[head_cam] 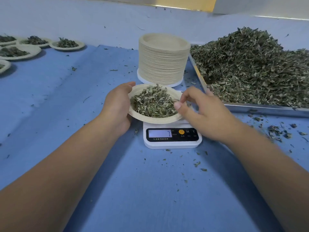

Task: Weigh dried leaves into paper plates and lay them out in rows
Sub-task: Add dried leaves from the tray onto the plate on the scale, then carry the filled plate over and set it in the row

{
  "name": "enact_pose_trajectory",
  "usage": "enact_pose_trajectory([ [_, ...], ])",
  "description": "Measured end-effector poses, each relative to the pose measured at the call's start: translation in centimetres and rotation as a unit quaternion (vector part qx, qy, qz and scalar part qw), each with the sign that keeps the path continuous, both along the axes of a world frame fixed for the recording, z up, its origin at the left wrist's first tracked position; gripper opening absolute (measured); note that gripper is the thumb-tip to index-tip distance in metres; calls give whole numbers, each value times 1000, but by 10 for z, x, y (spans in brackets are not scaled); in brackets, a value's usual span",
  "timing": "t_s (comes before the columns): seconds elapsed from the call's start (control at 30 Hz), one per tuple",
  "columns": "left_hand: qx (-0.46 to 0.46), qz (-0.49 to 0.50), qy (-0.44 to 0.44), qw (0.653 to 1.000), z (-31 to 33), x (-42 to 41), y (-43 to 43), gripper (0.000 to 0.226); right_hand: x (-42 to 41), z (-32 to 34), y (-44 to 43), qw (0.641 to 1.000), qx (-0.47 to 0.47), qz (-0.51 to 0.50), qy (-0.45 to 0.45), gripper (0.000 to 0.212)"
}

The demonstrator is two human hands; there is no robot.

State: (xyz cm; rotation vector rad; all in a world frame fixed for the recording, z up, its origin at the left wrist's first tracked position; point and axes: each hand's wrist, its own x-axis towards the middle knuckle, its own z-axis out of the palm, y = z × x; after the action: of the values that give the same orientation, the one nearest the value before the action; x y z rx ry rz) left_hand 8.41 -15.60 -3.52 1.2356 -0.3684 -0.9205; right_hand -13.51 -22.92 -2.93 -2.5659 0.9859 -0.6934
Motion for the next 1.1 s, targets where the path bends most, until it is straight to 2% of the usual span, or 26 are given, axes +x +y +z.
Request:
enact_pose_trajectory([
  [0.1, -16, 31, 48, 998, 11, 19, 7, 39, 6, -1, 8, 997, 38, 56, 20, 37],
  [0.27, -35, 52, 55, 997, 22, 57, 29, 38, 47, 12, 16, 994, 45, 89, -51, 44],
  [0.37, -45, 98, 62, 992, 33, 95, 42, 33, 94, 20, 19, 992, 45, 99, -58, 44],
  [0.47, -53, 159, 68, 984, 31, 141, 54, 20, 155, 21, 20, 992, 38, 115, -27, 49],
  [0.6, 0, 213, 33, 976, 13, 204, 67, 12, 241, 5, 21, 992, 38, 123, -4, 49],
  [0.77, 69, 209, -48, 974, -3, 282, 76, 24, 327, -27, 3, 991, 78, 109, -12, 46],
  [0.9, 93, 195, -160, 963, -11, 318, 79, 22, 386, -42, -19, 994, 66, 79, -39, 44],
  [0.93, 89, 194, -184, 959, -15, 320, 80, 17, 400, -44, -25, 995, 59, 71, -34, 46],
  [1.03, 73, 177, -266, 945, -27, 314, 83, 31, 443, -49, -45, 998, 21, 62, 24, 57],
  [1.1, 84, 137, -313, 936, -32, 312, 80, 29, 470, -49, -58, 996, 23, 59, 58, 65],
])
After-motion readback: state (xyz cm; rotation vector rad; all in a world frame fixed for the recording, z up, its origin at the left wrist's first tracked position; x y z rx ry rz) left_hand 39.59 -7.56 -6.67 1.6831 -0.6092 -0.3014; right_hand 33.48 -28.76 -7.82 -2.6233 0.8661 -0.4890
